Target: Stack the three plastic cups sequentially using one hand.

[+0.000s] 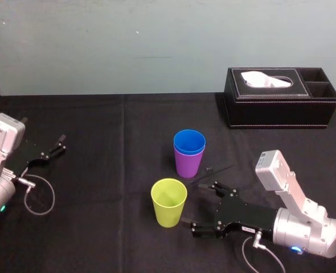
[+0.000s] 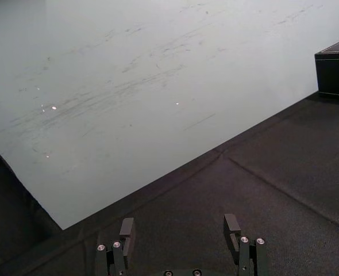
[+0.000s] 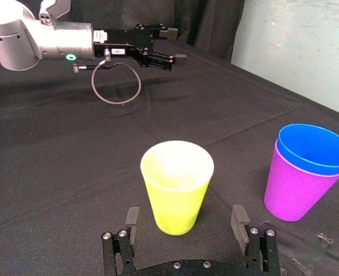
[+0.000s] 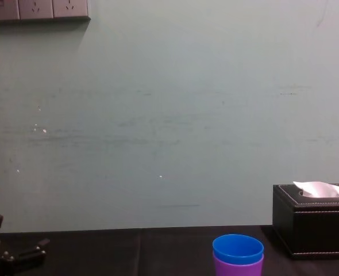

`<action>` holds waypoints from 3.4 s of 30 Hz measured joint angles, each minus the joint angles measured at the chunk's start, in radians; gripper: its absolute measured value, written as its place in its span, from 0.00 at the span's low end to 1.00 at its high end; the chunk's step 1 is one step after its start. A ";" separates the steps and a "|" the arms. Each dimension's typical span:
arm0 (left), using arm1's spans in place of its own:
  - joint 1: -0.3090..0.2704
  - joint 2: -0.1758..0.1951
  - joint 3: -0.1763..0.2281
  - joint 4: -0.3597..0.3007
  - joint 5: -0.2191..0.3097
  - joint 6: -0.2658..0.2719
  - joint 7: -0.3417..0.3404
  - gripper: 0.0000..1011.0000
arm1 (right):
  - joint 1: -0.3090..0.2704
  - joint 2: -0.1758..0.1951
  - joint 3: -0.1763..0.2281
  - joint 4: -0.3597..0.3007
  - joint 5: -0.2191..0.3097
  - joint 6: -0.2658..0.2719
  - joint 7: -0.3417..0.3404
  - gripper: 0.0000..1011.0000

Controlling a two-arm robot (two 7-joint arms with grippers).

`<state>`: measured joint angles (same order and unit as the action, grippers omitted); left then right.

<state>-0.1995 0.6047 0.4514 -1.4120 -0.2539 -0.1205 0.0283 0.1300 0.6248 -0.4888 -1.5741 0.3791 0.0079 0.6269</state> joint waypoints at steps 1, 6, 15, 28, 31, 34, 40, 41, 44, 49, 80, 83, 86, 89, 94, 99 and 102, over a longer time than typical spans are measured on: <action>0.000 0.000 0.000 0.000 0.000 0.000 0.000 1.00 | 0.003 -0.002 -0.002 0.004 0.000 0.002 0.002 0.99; 0.000 0.000 0.000 0.000 0.000 0.000 0.000 1.00 | 0.025 -0.010 -0.012 0.025 0.009 0.011 0.020 0.99; 0.000 0.000 0.000 0.000 0.000 0.000 0.000 1.00 | 0.055 -0.016 -0.030 0.052 0.031 0.022 0.043 0.99; 0.000 0.000 0.000 0.000 0.000 0.000 0.000 1.00 | 0.071 -0.019 -0.051 0.055 0.038 0.023 0.046 0.99; 0.000 0.000 0.000 0.000 0.000 0.000 0.000 1.00 | 0.077 -0.021 -0.057 0.056 0.037 0.023 0.045 0.99; 0.000 0.000 0.000 0.000 0.000 0.000 0.000 1.00 | 0.082 -0.024 -0.062 0.059 0.036 0.022 0.045 0.99; 0.000 0.000 0.000 0.000 0.000 0.000 0.000 1.00 | 0.093 -0.032 -0.072 0.061 0.029 0.025 0.044 0.99; 0.000 0.000 0.000 0.000 0.000 0.000 0.000 1.00 | 0.094 -0.033 -0.073 0.063 0.029 0.025 0.043 0.99; 0.000 0.000 0.000 0.000 0.000 0.000 0.000 1.00 | 0.101 -0.039 -0.079 0.070 0.022 0.026 0.040 0.99; 0.000 0.000 0.000 0.000 0.000 0.000 0.000 1.00 | 0.115 -0.054 -0.089 0.087 0.006 0.025 0.029 0.99; 0.000 0.000 0.000 0.000 0.000 0.000 0.000 1.00 | 0.137 -0.088 -0.096 0.115 -0.009 0.025 0.018 0.78; 0.000 0.000 0.000 0.000 0.000 0.000 0.000 1.00 | 0.136 -0.088 -0.096 0.115 -0.009 0.025 0.018 0.75; 0.000 0.000 0.000 0.000 0.000 0.000 0.000 1.00 | 0.136 -0.088 -0.096 0.114 -0.009 0.024 0.018 0.74; 0.000 0.000 0.000 0.000 0.000 0.000 0.000 1.00 | 0.136 -0.088 -0.096 0.114 -0.009 0.024 0.018 0.73; 0.000 0.000 0.000 0.000 0.000 0.000 0.000 1.00 | 0.136 -0.087 -0.096 0.113 -0.009 0.024 0.017 0.73; 0.000 0.000 0.000 0.000 0.000 0.000 0.000 1.00 | 0.136 -0.087 -0.096 0.113 -0.009 0.024 0.017 0.73; 0.000 0.000 0.000 0.000 0.000 0.000 0.000 1.00 | 0.130 -0.083 -0.094 0.101 -0.014 0.025 0.006 0.73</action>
<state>-0.1995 0.6047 0.4513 -1.4120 -0.2539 -0.1205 0.0283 0.2596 0.5413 -0.5826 -1.4731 0.3648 0.0330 0.6333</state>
